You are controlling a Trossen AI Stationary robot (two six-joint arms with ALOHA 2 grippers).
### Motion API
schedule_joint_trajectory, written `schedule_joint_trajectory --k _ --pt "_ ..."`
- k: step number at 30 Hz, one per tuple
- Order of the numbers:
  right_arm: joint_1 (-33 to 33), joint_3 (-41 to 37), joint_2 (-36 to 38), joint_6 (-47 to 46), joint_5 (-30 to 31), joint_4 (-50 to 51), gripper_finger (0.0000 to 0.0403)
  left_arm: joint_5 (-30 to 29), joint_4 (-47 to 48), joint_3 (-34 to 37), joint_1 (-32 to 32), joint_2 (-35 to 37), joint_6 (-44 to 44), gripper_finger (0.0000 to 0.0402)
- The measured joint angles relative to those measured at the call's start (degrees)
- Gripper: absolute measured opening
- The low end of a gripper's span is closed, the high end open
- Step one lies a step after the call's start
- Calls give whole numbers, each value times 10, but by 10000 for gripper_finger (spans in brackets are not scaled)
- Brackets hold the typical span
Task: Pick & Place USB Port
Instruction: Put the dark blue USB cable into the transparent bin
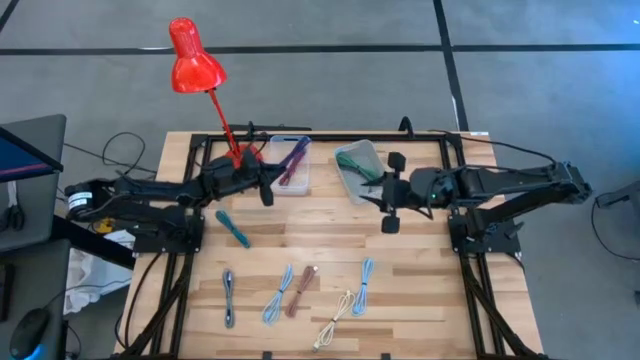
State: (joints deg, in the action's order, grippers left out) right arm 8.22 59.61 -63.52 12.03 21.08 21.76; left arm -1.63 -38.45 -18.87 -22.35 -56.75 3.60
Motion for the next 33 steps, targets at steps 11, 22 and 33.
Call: schedule_joint_trajectory --k 11,22,33 --pt "67 0 -1 -47 0 84 118 51 35 0 -74 -83 -1 34" --pt "139 -1 62 -78 66 112 100 96 -55 0 -110 -180 -1 34" --pt "231 -140 232 -143 166 87 98 126 -58 0 -132 -190 1 34"
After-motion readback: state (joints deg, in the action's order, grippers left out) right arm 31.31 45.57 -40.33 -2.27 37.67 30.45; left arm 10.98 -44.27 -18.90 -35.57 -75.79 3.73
